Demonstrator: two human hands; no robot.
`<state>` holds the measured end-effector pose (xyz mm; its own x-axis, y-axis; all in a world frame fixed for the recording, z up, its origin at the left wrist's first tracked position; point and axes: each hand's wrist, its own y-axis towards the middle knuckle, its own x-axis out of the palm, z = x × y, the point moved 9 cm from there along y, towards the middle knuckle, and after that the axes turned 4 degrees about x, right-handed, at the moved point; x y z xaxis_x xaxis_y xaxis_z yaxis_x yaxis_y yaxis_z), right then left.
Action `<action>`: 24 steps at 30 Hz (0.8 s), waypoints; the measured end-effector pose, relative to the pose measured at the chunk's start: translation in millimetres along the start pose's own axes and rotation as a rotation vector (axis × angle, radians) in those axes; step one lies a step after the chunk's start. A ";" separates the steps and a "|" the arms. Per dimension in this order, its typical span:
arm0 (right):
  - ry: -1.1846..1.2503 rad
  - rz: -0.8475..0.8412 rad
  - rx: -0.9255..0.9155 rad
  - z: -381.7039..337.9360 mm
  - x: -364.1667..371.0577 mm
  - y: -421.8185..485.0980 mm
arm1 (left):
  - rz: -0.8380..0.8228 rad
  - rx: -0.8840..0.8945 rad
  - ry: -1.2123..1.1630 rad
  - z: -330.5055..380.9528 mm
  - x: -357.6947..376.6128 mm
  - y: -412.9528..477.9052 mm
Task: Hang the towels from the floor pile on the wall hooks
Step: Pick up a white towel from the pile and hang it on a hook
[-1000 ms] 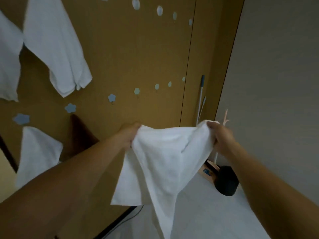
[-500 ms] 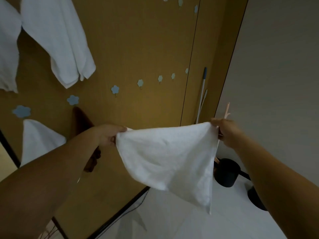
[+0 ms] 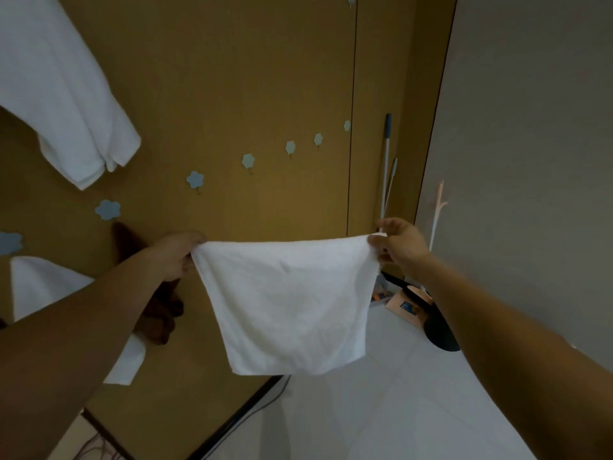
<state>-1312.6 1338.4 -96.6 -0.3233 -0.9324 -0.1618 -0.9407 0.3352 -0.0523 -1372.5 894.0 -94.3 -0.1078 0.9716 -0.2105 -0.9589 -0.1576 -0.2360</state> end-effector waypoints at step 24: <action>0.074 0.030 -0.085 28.7 4.4 3.9 | 0.122 0.199 0.273 -28.7 -2.5 -6.5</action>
<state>-1314.7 1339.5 -125.8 -0.3554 -0.9305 -0.0888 -0.9347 0.3536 0.0358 -1358.4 887.6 -119.5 -0.1763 0.8607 -0.4776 -0.9786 -0.2058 -0.0096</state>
